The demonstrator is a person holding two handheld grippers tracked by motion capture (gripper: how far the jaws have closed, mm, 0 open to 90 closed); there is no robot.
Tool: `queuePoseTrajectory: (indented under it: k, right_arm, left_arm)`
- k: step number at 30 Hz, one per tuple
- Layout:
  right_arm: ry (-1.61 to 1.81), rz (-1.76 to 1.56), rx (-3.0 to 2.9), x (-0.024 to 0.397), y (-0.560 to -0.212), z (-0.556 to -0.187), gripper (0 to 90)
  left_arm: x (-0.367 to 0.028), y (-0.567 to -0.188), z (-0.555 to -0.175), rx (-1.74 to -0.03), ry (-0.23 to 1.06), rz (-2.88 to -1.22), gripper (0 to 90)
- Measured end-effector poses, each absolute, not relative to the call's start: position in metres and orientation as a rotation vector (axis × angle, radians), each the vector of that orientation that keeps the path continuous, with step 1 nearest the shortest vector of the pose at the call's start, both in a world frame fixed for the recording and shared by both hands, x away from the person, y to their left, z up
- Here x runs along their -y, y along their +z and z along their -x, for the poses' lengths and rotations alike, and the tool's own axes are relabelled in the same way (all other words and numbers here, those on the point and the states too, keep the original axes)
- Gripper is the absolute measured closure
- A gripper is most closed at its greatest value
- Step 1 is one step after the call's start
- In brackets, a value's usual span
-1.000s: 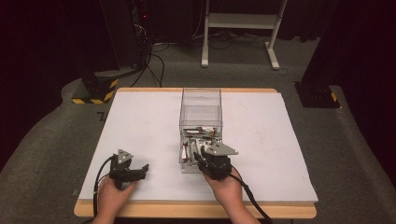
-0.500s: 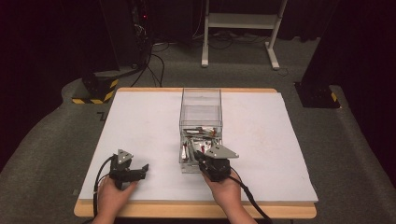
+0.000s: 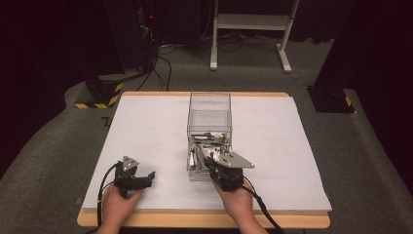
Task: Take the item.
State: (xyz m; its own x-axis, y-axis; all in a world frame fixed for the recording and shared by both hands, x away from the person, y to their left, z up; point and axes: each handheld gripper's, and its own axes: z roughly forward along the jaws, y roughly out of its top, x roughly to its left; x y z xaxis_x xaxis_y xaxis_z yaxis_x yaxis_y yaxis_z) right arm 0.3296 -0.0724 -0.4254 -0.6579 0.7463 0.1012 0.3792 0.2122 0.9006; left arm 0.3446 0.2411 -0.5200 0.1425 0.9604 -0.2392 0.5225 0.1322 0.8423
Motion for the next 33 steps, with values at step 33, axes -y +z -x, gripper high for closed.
queuePoseTrajectory:
  k: [33]
  right_arm:
    - [1.481,-1.053,-2.011,0.097,-0.406,-0.327,87.8]
  left_arm:
    - [-0.242,-0.52,-0.345,-1.501,0.612,-1.522,12.4]
